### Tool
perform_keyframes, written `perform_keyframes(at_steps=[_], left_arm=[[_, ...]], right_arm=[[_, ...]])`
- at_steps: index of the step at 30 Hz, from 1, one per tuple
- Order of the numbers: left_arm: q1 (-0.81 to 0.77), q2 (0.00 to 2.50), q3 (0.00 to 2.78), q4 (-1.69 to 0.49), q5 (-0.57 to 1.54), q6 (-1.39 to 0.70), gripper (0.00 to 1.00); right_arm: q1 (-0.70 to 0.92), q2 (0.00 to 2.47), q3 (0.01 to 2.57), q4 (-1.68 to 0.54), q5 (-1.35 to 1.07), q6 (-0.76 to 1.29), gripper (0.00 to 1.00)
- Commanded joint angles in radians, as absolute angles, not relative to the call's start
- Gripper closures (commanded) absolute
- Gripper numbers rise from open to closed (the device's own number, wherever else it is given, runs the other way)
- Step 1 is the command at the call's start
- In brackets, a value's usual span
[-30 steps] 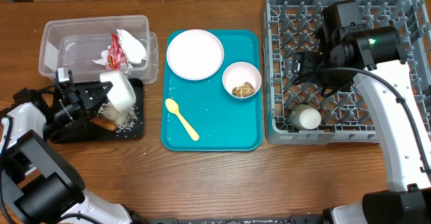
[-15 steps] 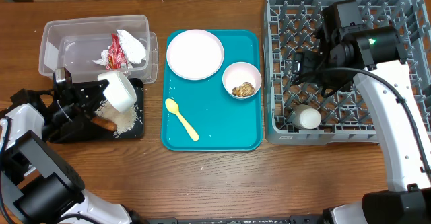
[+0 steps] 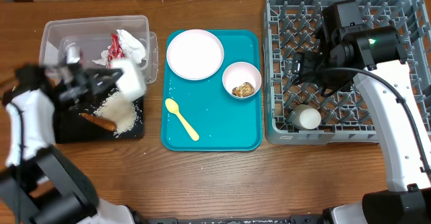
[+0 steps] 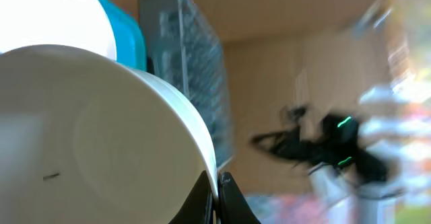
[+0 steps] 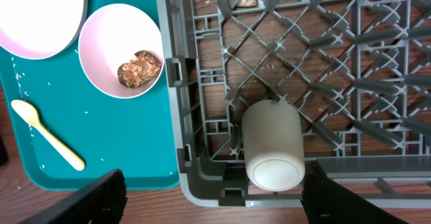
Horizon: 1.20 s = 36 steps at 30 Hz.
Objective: Sort waste into correct bins and load items into the dishwasher
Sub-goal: 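Tip the rice bowl over the black tray to dump the rice, then return the empty white bowl to the teal tray and release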
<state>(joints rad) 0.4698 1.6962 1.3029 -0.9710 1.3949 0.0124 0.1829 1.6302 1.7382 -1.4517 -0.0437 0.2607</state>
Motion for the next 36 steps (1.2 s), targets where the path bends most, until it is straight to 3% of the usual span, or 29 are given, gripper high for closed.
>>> perform_keyframes(at_steps=[1,6,11,17,24,25,27,29,31,36], left_arm=[[0.262,1.574,1.391,-0.965,1.032,-0.008,0.96],[-0.155,1.585,1.402,-0.926,0.334,-0.008,0.96],[-0.418,1.719,1.402,-0.909,0.001,-0.008,0.96],[-0.564,1.911,1.402,-0.873,-0.094,-0.007,0.96],[-0.603,2.012,1.402,-0.87,-0.112,-0.008,0.95],[-0.603,2.012,1.404,-0.87,-0.112,-0.007,0.9],[-0.603,2.011,1.429,-0.889,-0.116,0.014,0.59],[-0.603,2.011,1.48,-0.929,-0.117,0.035,0.41],[-0.603,2.011,1.588,-0.988,-0.115,0.068,0.34],[-0.609,2.011,1.722,-0.966,-0.078,0.226,0.29]], right_arm=[[0.178,1.626,1.755,-1.45,-0.035,0.255,0.14],[0.178,1.626,1.755,-1.45,-0.035,0.254,0.14],[0.178,1.626,1.755,-1.45,-0.035,0.254,0.14],[0.178,1.626,1.755,-1.449,-0.034,0.254,0.14],[0.178,1.626,1.755,-1.449,-0.034,0.254,0.14],[0.178,1.626,1.755,-1.449,-0.034,0.254,0.14],[0.178,1.626,1.755,-1.446,-0.035,0.254,0.14],[0.178,1.626,1.755,-1.445,-0.034,0.254,0.14],[0.178,1.626,1.755,-1.445,-0.034,0.254,0.14],[0.178,1.626,1.755,-1.446,-0.034,0.254,0.14]])
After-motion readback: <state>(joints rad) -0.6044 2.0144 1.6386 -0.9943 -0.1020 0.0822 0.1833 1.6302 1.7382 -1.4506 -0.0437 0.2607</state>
